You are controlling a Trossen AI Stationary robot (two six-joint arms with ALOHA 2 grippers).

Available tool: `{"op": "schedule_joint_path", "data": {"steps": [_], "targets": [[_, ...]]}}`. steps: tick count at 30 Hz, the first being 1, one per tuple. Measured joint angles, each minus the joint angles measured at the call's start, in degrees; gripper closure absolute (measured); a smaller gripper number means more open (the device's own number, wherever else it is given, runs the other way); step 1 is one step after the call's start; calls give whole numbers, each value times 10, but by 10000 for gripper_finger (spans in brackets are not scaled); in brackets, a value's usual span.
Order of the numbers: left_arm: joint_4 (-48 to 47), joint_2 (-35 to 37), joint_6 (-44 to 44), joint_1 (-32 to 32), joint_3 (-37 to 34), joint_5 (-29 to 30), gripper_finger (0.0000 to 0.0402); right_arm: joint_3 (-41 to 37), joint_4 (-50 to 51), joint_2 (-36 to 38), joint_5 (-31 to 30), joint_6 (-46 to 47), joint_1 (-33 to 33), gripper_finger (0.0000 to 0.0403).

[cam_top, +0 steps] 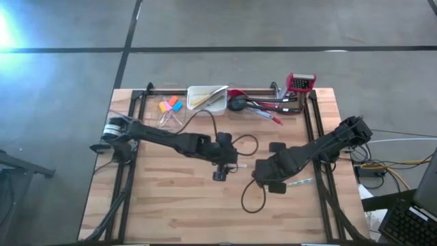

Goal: Pick & Place Kitchen Items
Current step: Put the gray spatula into the left transparent bin

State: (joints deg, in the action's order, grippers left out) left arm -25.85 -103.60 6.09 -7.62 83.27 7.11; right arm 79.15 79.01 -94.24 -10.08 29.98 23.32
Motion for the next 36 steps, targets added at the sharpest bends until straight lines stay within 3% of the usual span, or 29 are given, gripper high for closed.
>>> {"op": "schedule_joint_path", "data": {"steps": [20,26,35,36], "targets": [[-16,-74,5,0,76,3,136,37,-3,0,-49,-7,-1,356],[-23,-72,3,0,76,3,198,40,-3,0,-51,-13,-3,356],[-25,-71,2,0,76,5,358,40,-3,0,-48,-13,-5,356],[-25,-71,4,0,76,5,359,40,-3,0,-47,-13,-5,356]]}}
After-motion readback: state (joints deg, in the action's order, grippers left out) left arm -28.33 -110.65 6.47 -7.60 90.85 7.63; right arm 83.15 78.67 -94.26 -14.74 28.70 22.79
